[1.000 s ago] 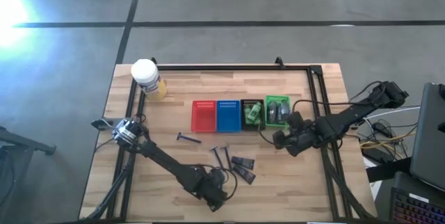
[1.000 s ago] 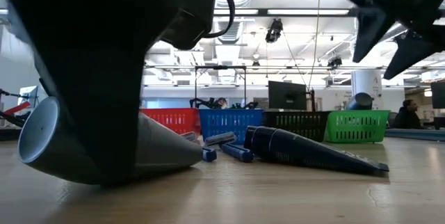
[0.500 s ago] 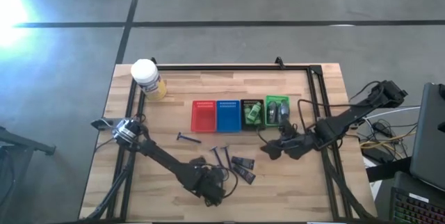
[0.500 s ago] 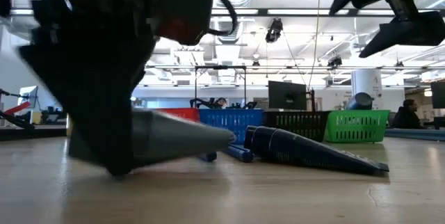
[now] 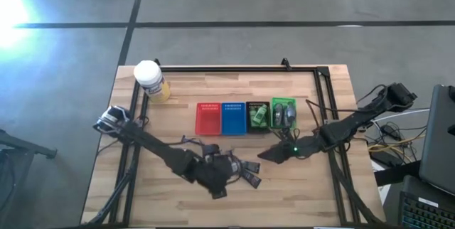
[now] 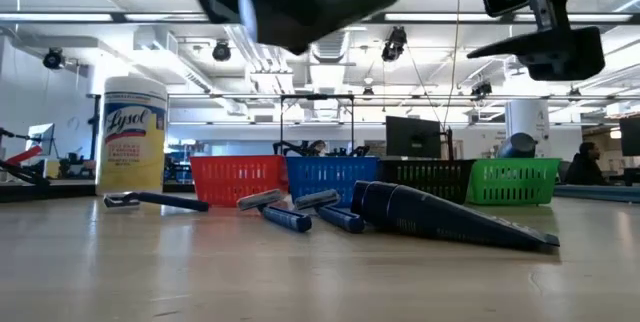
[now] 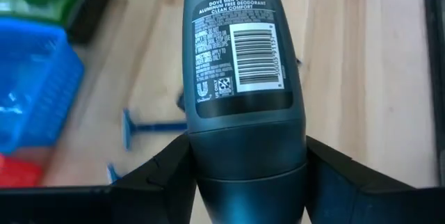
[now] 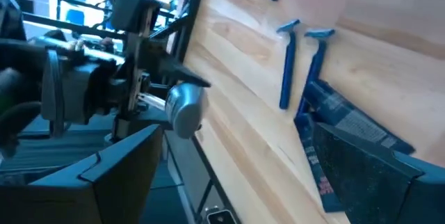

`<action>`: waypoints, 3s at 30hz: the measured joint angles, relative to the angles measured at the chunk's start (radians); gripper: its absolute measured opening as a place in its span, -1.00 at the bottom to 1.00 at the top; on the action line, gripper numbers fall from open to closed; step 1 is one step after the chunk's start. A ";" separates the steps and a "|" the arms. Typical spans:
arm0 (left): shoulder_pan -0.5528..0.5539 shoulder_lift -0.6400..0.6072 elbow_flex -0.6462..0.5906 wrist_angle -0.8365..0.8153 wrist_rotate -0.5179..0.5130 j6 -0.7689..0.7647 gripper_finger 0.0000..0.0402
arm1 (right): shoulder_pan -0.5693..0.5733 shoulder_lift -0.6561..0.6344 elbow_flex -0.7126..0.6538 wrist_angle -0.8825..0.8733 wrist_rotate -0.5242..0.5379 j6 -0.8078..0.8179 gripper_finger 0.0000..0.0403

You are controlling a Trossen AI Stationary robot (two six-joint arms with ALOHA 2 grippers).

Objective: Pick & Place Travel size toiletries
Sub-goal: Put the deodorant into the green basket

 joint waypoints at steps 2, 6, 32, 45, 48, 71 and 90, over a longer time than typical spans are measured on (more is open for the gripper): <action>0.028 -0.002 0.000 0.026 0.002 0.063 0.02 | -0.001 0.010 0.001 0.024 0.000 -0.009 0.83; 0.080 -0.003 0.023 0.088 0.020 0.198 0.02 | -0.012 0.021 0.013 0.028 -0.008 -0.016 0.83; 0.216 0.006 0.034 0.175 0.093 0.478 0.02 | -0.118 0.080 0.036 0.105 -0.078 -0.062 0.82; 0.223 0.006 0.033 0.177 0.103 0.568 0.02 | -0.145 0.079 0.037 0.115 -0.112 -0.057 0.38; 0.225 0.015 0.033 0.182 0.103 0.573 0.02 | -0.146 0.079 0.037 0.135 -0.115 -0.055 0.25; 0.233 0.033 0.032 0.227 0.074 0.609 0.02 | -0.147 0.082 0.038 0.114 -0.157 -0.010 -0.06; 0.234 0.033 0.032 0.223 0.041 0.654 0.34 | -0.155 0.081 0.036 0.096 -0.181 -0.007 -0.29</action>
